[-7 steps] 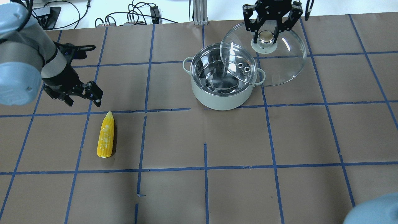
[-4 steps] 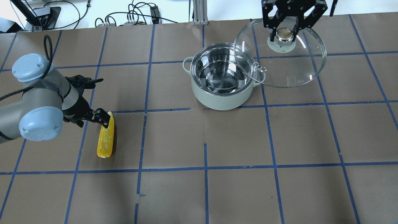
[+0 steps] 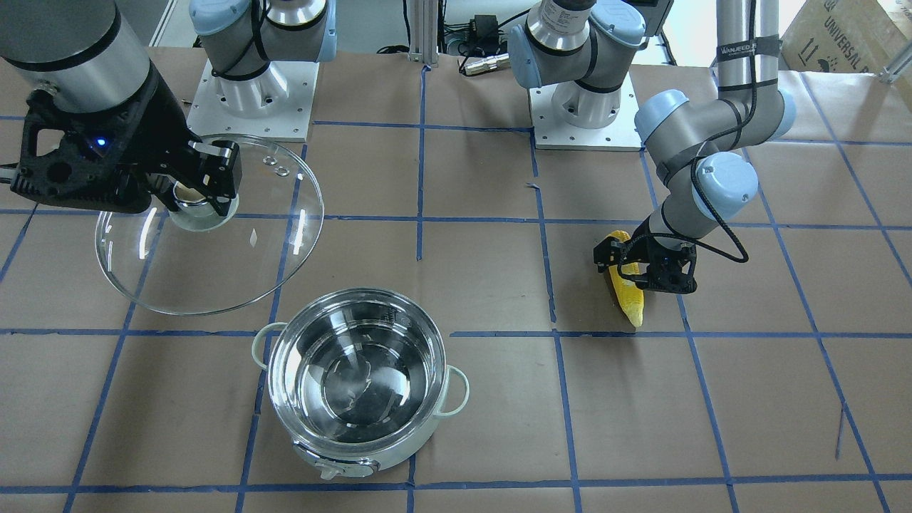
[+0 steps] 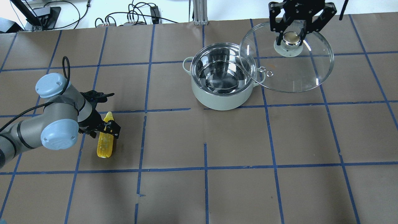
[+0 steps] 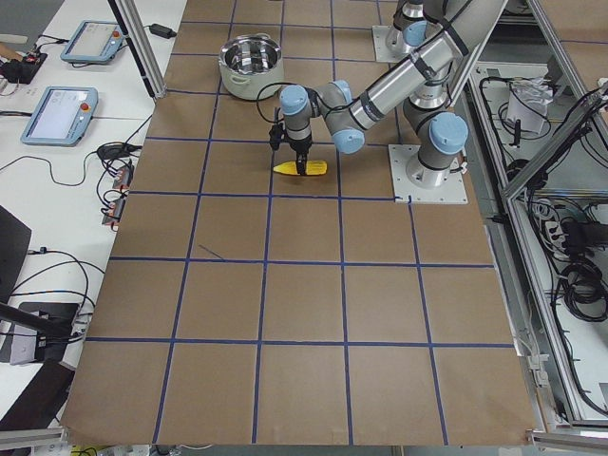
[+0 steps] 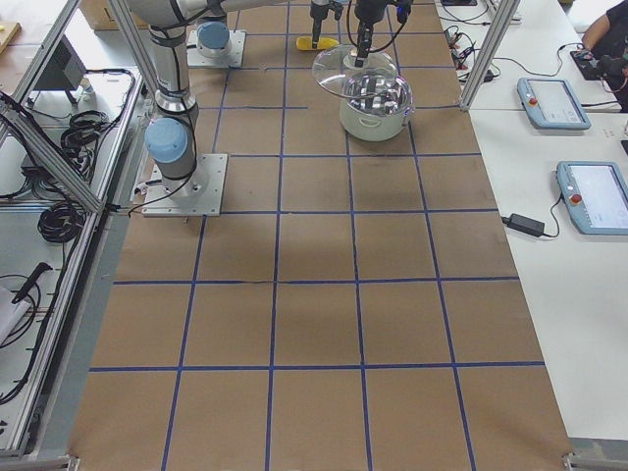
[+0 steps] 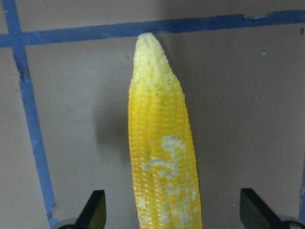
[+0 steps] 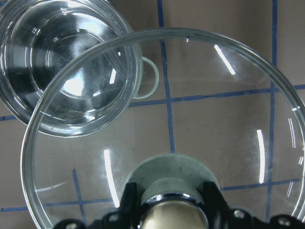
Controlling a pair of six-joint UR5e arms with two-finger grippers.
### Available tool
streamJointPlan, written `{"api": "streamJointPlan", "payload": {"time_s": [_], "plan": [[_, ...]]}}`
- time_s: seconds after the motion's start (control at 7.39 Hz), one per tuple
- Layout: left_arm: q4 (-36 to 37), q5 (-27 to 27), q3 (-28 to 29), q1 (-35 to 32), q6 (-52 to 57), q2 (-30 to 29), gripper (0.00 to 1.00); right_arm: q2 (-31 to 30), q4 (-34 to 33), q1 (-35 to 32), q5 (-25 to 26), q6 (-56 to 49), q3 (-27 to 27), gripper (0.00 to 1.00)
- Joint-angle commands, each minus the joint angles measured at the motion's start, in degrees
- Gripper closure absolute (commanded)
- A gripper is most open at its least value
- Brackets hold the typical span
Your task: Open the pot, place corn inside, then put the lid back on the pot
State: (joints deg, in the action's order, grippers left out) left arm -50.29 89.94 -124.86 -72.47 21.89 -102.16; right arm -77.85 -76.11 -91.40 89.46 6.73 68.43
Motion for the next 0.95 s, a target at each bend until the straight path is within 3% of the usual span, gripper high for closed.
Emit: {"api": "streamJointPlan", "payload": {"time_s": [0.0,0.14,0.27,0.41,0.54,0.81], "plan": [[1.07,0.67,-0.82,-0.04,-0.18,-0.32,0.00,-0.37,-0.01,0.17,0.01,-0.05,0.13,0.58],[1.76,0.41,-2.30,-0.04,-0.18,-0.23,0.02,-0.29,-0.01,0.17,-0.16,0.03,0.21,0.58],[2.03,0.49,-2.32,-0.04,-0.09,-0.06,0.34,-0.29,-0.01,0.17,-0.16,-0.05,0.21,0.58],[2.12,0.49,-1.97,-0.04,-0.18,0.03,0.74,-0.29,-0.01,0.17,-0.08,-0.05,0.30,0.58],[2.38,0.32,-1.97,-0.04,-0.53,0.47,0.92,-0.46,0.08,0.17,0.27,-0.14,0.91,0.59],[2.21,-0.30,-0.66,-0.22,-0.71,2.83,0.98,-0.90,-0.27,1.31,0.45,-2.59,2.06,0.59]]}}
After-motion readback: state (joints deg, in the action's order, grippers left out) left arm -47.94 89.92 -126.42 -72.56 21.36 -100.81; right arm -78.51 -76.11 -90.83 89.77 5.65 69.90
